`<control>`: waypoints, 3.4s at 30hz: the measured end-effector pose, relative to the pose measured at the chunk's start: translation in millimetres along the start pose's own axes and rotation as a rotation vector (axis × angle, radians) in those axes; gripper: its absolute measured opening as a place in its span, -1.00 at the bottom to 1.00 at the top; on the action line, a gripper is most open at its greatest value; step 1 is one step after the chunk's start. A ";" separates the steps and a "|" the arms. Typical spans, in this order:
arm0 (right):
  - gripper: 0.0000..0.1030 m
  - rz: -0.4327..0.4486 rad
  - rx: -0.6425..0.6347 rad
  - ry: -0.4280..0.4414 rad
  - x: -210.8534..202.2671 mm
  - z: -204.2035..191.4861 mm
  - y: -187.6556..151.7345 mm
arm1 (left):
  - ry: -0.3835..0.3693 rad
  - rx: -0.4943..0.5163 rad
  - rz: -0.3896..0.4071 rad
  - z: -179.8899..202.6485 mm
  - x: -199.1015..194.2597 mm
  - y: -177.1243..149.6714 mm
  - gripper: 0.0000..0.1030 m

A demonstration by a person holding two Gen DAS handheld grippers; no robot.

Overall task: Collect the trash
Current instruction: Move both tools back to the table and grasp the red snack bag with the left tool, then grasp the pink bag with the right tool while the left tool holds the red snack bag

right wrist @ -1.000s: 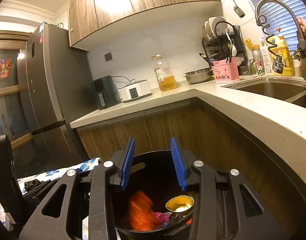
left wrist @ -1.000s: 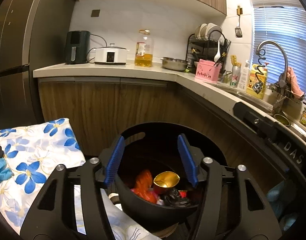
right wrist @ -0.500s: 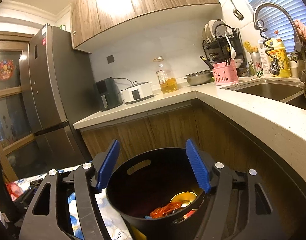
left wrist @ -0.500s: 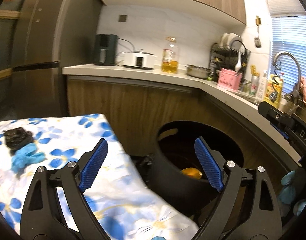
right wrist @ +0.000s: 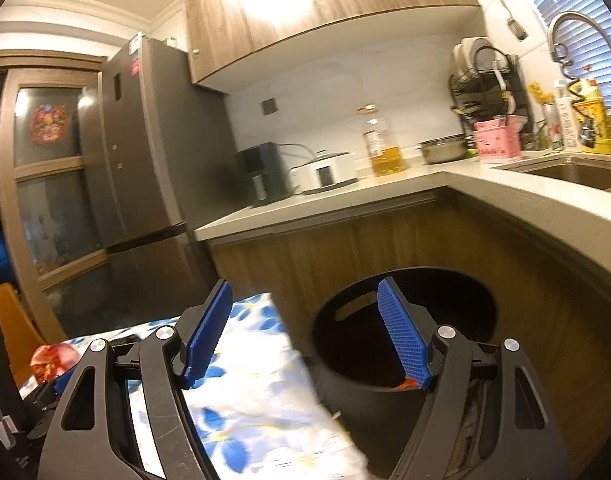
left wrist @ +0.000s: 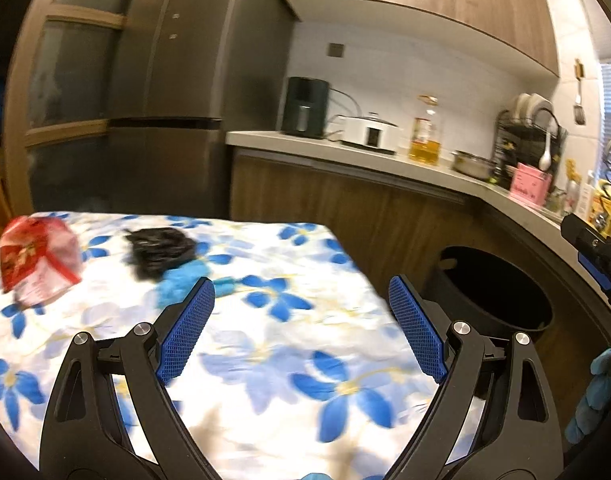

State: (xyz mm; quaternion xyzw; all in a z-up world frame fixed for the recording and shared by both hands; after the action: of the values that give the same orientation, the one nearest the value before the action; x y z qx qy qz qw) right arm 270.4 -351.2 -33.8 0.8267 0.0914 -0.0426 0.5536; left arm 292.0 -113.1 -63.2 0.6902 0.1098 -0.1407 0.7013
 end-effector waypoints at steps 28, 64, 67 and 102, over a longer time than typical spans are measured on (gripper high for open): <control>0.43 -0.235 -0.099 0.285 53.1 -200.1 -110.9 | 0.416 -0.230 -0.111 -320.0 -10.2 -26.1 0.38; 0.43 -0.340 -0.158 0.393 65.4 -269.0 -158.1 | 0.113 -0.289 -0.133 -258.0 -52.5 -65.6 -0.88; 0.43 -0.365 -0.162 0.420 72.1 -285.1 -165.0 | 0.180 -0.323 -0.092 -278.0 -75.6 -59.7 -0.88; -0.98 -0.602 -0.278 0.501 133.3 -419.3 -256.5 | 0.469 -0.419 0.003 -369.4 -131.3 -51.4 -0.88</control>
State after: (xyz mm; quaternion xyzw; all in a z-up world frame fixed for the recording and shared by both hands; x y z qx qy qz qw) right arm 337.2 144.7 -128.6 0.6652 0.4659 0.0126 0.5833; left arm 166.0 261.5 -74.1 0.5445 0.2940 0.0492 0.7840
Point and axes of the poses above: each gripper's, at about its wrist camera, not at the fingertips, and x roughly the way its jaws point, z to its right, y to its top, the point moved 7 cm from there along x, roughly the way its jaws point, and after that the axes turned 7 degrees about x, right-handed, at the moved point
